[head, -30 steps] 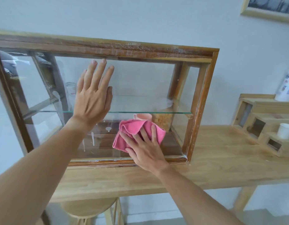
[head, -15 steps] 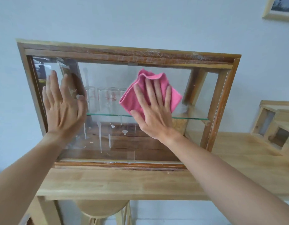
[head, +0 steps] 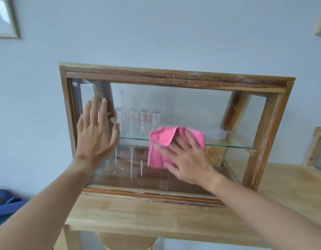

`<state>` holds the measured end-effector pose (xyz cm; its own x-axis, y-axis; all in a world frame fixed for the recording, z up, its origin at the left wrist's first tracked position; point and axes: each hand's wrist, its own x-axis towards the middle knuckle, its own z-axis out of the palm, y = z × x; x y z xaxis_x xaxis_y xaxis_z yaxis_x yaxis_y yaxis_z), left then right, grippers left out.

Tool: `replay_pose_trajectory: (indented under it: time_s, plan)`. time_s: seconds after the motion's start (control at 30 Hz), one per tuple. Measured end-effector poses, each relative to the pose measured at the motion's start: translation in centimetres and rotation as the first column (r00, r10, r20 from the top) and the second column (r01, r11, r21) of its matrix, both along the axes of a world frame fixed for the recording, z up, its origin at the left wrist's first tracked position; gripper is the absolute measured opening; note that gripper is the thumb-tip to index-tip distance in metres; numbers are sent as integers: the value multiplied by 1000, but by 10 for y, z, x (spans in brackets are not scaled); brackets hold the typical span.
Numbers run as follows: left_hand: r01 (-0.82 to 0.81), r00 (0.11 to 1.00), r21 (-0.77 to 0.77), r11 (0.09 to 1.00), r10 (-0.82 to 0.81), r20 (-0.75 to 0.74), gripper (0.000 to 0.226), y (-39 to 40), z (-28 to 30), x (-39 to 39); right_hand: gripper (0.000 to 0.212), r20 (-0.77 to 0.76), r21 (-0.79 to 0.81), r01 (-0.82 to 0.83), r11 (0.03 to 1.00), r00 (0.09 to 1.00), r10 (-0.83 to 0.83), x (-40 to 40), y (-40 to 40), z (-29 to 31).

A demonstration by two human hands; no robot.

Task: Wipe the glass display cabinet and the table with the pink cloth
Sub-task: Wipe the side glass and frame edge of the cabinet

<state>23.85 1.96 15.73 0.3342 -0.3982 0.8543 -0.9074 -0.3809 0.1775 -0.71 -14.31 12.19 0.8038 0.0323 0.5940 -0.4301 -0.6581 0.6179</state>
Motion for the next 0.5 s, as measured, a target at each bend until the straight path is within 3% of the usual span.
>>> replay_pose_trajectory:
  time_s: [0.1, 0.2, 0.27, 0.4, 0.5]
  plan:
    - [2, 1000, 14, 1000, -2, 12, 73, -2, -1, 1, 73, 252, 63, 28, 998, 967, -43, 24, 13, 51]
    - [8, 1000, 7, 1000, -8, 8, 72, -1, -1, 1, 73, 292, 87, 22, 996, 955, -47, 49, 25, 61]
    - [11, 1000, 12, 1000, -11, 4, 71, 1, 0, 1, 72, 186, 59, 18, 998, 982, -29, 55, 29, 41]
    - [28, 1000, 22, 999, -28, 12, 67, 8, 4, 2, 74, -173, -55, -28, 998, 985, 18, 33, 20, -20]
    - [41, 999, 44, 998, -42, 11, 65, 14, 8, 2, 75, -268, -57, -1, 998, 963, -14, 9, 11, -39]
